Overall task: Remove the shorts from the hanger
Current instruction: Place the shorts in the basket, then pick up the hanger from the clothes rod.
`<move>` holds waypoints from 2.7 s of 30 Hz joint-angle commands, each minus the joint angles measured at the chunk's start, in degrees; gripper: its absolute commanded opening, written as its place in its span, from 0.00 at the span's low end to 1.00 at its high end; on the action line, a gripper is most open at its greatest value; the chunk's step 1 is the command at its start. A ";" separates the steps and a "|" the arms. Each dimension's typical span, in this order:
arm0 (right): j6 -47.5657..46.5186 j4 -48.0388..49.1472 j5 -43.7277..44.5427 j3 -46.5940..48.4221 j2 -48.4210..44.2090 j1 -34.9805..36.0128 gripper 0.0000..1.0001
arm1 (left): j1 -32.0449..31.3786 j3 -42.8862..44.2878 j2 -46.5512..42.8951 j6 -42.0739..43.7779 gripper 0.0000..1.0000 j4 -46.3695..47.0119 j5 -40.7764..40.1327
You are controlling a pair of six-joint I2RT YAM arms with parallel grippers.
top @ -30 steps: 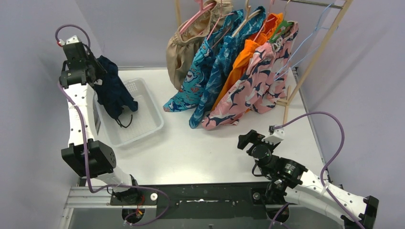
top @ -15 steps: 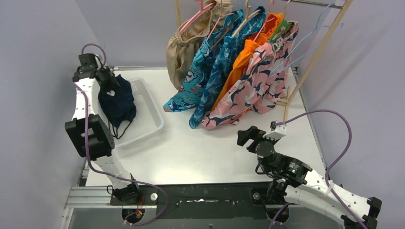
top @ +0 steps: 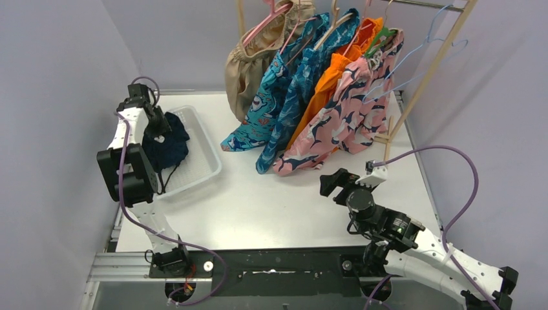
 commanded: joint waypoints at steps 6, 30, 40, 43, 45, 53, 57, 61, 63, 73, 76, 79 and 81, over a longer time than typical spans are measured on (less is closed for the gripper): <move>-5.55 2.52 -1.71 8.60 2.27 0.37 0.91 | -5.74 4.46 0.36 -0.14 0.59 1.35 -2.07; -12.44 -7.38 6.19 31.87 10.49 0.41 0.87 | -22.19 -19.70 -35.22 -9.27 0.73 25.96 -9.39; -16.95 -18.66 16.72 56.78 26.53 -3.80 0.85 | -31.58 -32.72 -43.63 -13.82 0.74 29.28 -1.75; -21.24 -21.57 5.62 66.41 33.78 -16.53 0.86 | -33.20 -35.36 -45.27 -13.85 0.74 28.58 -1.72; -22.21 -24.76 -0.94 71.69 39.47 -22.71 0.87 | -33.21 -36.59 -46.02 -13.61 0.74 28.20 -2.31; -24.25 -26.74 -17.03 84.10 48.44 -35.89 0.90 | -33.25 -37.37 -48.32 -11.34 0.76 23.80 -2.54; -23.53 -26.89 -20.16 86.89 49.93 -37.78 0.90 | -33.21 -38.95 -49.07 -11.90 0.77 23.99 -1.67; -23.72 -24.14 -24.30 84.84 48.79 -37.86 0.90 | -33.22 -39.41 -48.92 -11.99 0.78 23.65 -0.90; -23.59 -21.39 -26.15 82.72 47.45 -37.81 0.90 | -33.21 -39.42 -48.62 -12.00 0.78 23.46 -0.70; -23.72 -22.59 -23.74 91.79 54.74 -37.74 0.89 | -33.21 -39.07 -48.47 -12.39 0.78 23.42 -0.04; -23.86 -24.22 -17.91 94.92 57.22 -37.81 0.88 | -33.17 -38.94 -48.84 -12.42 0.78 22.69 -0.67; -24.91 -24.68 -16.00 96.74 59.60 -38.05 0.88 | -33.12 -38.90 -49.06 -12.44 0.78 22.21 -0.86; -26.15 -24.23 -16.76 97.66 61.22 -38.26 0.86 | -33.08 -38.90 -49.12 -12.39 0.78 22.25 -0.82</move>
